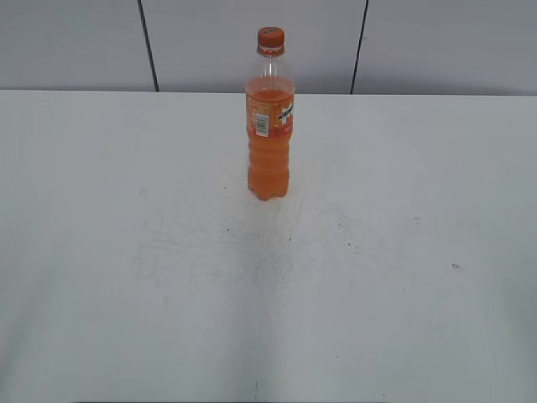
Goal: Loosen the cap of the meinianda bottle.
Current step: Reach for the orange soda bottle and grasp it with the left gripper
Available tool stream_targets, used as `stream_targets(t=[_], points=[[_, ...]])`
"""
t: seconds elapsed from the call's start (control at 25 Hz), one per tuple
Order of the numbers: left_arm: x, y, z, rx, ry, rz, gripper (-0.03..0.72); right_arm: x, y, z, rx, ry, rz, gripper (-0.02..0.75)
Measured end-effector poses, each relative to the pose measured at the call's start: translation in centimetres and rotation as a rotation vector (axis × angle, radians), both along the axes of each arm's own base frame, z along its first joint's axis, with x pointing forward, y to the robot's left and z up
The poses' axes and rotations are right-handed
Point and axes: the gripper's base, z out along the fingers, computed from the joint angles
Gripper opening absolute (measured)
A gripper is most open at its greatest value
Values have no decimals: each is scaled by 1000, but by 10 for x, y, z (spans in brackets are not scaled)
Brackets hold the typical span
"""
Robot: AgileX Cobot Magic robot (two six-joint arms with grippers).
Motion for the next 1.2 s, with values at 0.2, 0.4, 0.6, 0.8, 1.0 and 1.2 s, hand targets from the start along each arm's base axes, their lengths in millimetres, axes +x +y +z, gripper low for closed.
stream_targets(t=[0.2,0.4,0.6,0.8,1.0,1.2], points=[[10,-1,14,-13,-1,-4,543,0,0,0,0,0,0,503],[39,-2,62,-38,-174,-5,543,0,0,0,0,0,0,503],[87,-3,89,-60,-371,5,543,0,0,0,0,0,0,503],[148,-6,99,-53,-504,34,543,0,0,0,0,-1,0,503],[223,-19,74,7,-496,-6,543,0,0,0,0,-1,0,503],[282,-43,32,-43,-515,-134,543,0,0,0,0,-1,0,503]])
